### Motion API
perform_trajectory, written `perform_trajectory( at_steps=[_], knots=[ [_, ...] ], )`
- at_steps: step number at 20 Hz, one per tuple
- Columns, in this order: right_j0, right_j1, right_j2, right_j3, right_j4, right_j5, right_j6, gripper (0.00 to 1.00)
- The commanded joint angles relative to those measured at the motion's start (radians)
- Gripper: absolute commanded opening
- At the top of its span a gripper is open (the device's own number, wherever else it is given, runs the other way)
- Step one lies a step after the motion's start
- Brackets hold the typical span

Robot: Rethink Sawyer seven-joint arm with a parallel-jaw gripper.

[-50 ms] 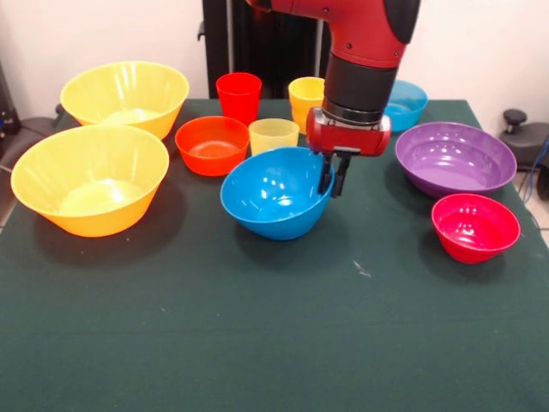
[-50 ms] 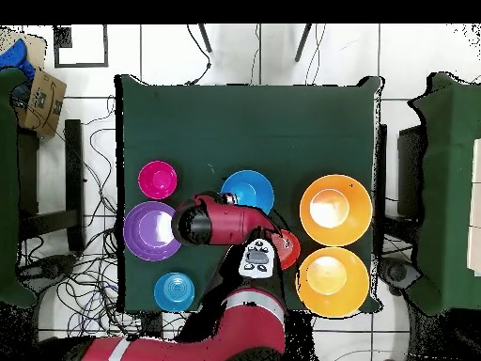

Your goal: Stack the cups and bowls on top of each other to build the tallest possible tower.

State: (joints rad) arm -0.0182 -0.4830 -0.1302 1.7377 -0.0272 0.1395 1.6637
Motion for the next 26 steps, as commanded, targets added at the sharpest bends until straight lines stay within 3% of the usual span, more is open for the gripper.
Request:
perform_trajectory(
  at_steps=[1,11,17,26],
  knots=[
    [0.001,0.024,0.109,-0.032,0.022,0.053,0.138,0.00],
    [-0.015,0.124,0.081,-0.172,-0.004,0.024,0.088,0.00],
    [-0.045,0.124,0.100,-0.195,-0.025,0.058,0.055,0.00],
    [-0.025,0.132,0.089,-0.240,-0.006,0.108,0.071,0.00]
  ],
)
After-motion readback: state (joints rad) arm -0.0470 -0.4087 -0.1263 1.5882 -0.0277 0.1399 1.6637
